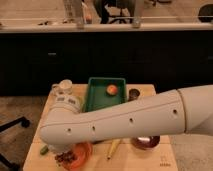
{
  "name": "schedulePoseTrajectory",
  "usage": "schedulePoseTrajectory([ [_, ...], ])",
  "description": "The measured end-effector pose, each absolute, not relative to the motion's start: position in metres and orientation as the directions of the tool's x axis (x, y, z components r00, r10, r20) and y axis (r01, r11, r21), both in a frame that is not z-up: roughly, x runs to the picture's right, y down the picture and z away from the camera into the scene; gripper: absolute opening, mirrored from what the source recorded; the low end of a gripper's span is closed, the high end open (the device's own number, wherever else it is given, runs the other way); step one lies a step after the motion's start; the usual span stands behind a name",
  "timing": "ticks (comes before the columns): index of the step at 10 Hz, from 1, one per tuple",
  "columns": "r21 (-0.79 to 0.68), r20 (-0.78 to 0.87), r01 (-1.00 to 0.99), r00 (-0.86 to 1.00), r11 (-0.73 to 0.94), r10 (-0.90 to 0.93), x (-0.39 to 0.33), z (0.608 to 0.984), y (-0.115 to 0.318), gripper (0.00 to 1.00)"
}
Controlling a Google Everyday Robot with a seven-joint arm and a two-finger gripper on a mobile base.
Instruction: Place grapes in red bowl
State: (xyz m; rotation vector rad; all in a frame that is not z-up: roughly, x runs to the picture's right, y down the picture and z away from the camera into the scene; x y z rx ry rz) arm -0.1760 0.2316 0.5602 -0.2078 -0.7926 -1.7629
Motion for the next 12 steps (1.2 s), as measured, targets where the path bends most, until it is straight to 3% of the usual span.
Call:
schedulePoseTrajectory([
  [12, 0.364, 0.537, 0.924, -0.309, -0.114, -0.785, -0.179, 0.594, 0.216, 0.00],
])
